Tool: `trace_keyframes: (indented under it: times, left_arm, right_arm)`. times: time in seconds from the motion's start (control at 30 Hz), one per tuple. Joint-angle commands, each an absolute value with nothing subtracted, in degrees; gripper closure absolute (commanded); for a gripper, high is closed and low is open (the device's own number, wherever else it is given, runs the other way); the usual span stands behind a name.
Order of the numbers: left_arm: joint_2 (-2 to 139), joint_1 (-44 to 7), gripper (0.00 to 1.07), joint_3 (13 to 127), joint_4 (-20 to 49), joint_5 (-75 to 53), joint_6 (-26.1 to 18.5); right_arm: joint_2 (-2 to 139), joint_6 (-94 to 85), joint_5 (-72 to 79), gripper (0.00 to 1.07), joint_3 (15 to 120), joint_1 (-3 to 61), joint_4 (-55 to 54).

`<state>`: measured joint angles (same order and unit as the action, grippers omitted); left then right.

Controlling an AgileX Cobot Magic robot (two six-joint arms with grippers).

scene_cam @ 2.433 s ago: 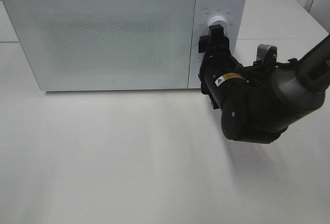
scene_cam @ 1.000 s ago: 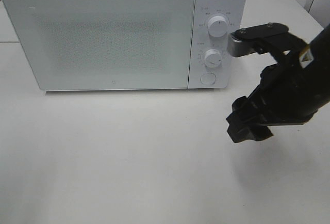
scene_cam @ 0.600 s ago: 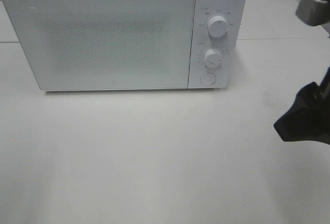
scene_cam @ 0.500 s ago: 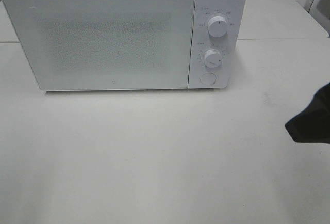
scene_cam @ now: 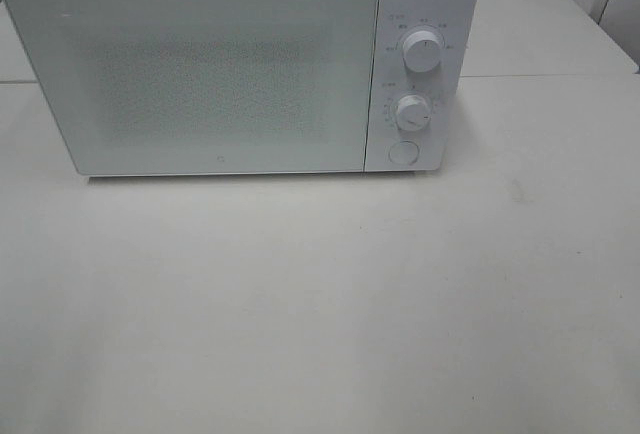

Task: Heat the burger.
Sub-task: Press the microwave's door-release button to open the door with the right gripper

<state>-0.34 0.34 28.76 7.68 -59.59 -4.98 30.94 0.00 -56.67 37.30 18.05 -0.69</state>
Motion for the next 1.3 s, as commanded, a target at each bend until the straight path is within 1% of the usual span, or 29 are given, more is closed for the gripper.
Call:
trace_keyframes:
  times: [0.03, 0.17, 0.27, 0.33, 0.4, 0.43, 0.63, 0.73, 1.3]
  left_arm:
    - [-1.4, 0.6, 0.07, 28.5, 8.1, -59.0, -4.7]
    - [-1.4, 0.6, 0.07, 28.5, 8.1, -59.0, -4.7]
    - [-1.4, 0.6, 0.07, 28.5, 8.1, -59.0, -4.7]
    - [-1.4, 0.6, 0.07, 28.5, 8.1, -59.0, -4.7]
    - [-1.4, 0.6, 0.07, 28.5, 8.1, -59.0, -4.7]
    - [-1.4, 0.6, 0.07, 28.5, 8.1, -59.0, -4.7]
    - [-1.4, 0.6, 0.07, 28.5, 8.1, -59.0, -4.7]
    - [-1.4, 0.6, 0.07, 28.5, 8.0, -59.0, -4.7]
    - [-1.4, 0.6, 0.07, 28.5, 8.0, -59.0, -4.7]
  right_arm:
    - [24.8, -0.7, -56.7, 0.36, 35.8, 14.5, -0.8]
    - [16.4, 0.0, -56.8, 0.36, 32.2, 12.0, -0.9]
    - [14.6, 0.0, -56.8, 0.36, 31.5, 11.5, -0.9]
    - [8.7, 0.0, -57.2, 0.33, 28.9, 9.3, -0.8]
    - [7.4, 0.0, -57.2, 0.32, 28.6, 8.7, -0.8]
    - [5.3, 0.0, -57.2, 0.29, 28.7, 7.6, -0.9]
    - [-1.1, 0.0, -57.2, 0.3, 28.7, 5.1, -0.8]
    - [-1.7, 0.0, -57.2, 0.31, 28.7, 3.9, -1.0]
    - [-1.7, 0.0, -57.2, 0.32, 28.7, 3.9, -1.0]
